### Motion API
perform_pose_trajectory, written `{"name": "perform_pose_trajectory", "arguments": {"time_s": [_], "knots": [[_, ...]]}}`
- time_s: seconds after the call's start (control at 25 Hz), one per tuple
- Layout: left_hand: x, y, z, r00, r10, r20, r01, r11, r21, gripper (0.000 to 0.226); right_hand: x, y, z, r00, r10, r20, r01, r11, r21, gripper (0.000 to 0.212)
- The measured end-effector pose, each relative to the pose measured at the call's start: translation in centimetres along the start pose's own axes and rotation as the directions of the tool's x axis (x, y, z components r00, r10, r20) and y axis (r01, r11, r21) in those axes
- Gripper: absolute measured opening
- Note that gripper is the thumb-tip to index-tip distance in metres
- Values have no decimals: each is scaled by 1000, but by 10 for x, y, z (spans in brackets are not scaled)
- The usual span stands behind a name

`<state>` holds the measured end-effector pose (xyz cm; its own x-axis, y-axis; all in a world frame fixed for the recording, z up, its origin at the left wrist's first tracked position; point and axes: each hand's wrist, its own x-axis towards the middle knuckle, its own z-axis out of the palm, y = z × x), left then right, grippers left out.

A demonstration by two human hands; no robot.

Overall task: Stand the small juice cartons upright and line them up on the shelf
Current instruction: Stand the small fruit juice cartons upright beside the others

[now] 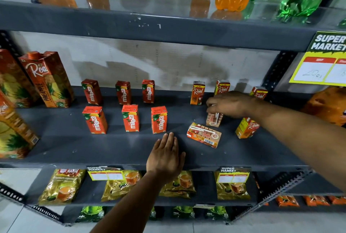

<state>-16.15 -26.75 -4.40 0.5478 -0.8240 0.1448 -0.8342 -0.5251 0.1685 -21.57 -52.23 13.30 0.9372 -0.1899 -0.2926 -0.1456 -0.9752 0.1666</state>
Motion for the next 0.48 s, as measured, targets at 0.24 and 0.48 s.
{"name": "perform_pose_trajectory", "arguments": {"time_s": [0.24,0.48], "knots": [[0,0,0,1000,-12,4,12,1000,2,77,-6,4,-4,994,-100,-52,97,993,-70,69],[1,0,3,1000,-20,9,20,1000,7,79,-8,1,-4,990,-114,-88,88,963,-253,57]]}}
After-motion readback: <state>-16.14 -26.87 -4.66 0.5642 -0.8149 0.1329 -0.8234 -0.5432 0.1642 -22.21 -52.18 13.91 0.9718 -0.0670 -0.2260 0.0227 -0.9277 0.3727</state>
